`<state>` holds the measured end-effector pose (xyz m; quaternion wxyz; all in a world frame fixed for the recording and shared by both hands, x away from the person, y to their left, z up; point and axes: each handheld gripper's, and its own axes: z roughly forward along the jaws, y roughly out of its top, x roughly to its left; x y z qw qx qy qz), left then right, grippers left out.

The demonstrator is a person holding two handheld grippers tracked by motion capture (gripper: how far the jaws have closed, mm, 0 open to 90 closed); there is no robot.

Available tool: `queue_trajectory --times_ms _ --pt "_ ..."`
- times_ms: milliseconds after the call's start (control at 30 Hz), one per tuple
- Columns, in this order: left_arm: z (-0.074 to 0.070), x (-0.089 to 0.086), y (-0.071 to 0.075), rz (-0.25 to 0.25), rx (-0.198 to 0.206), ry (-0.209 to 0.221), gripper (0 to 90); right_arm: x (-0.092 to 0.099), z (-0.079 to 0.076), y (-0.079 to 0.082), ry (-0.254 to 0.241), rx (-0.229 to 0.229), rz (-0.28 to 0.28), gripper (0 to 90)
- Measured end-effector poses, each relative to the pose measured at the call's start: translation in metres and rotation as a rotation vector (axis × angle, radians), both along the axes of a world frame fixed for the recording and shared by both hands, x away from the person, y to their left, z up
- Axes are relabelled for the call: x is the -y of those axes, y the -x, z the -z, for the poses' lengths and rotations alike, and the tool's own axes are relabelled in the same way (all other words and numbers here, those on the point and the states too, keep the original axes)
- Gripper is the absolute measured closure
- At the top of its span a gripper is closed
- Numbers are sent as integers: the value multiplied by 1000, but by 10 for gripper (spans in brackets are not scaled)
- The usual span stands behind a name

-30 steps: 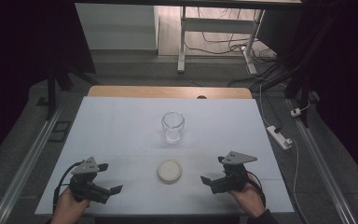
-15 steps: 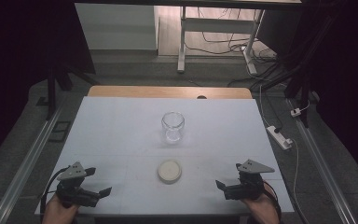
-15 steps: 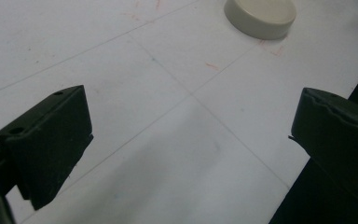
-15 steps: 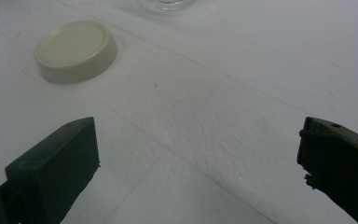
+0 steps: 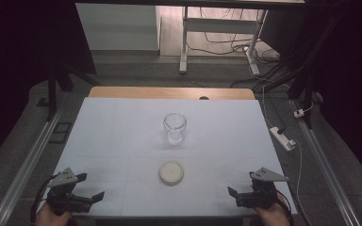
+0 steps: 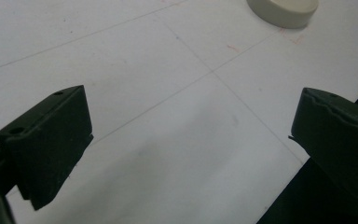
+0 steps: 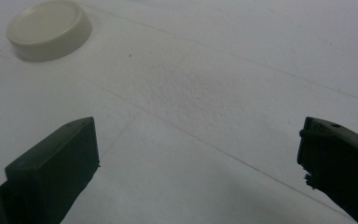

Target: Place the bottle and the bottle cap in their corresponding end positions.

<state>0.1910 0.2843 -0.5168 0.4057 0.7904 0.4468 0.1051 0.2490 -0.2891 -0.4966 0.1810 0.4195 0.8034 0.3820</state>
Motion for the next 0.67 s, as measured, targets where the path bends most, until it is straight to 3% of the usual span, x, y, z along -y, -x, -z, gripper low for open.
queue_trajectory --times_ms 433,667 --pt "8 -10 10 -66 -46 -58 0 10 -1 11 20 -18 34 0" --pt "9 -11 10 -82 -57 -62 0 11 -1 12 22 -28 40 0"
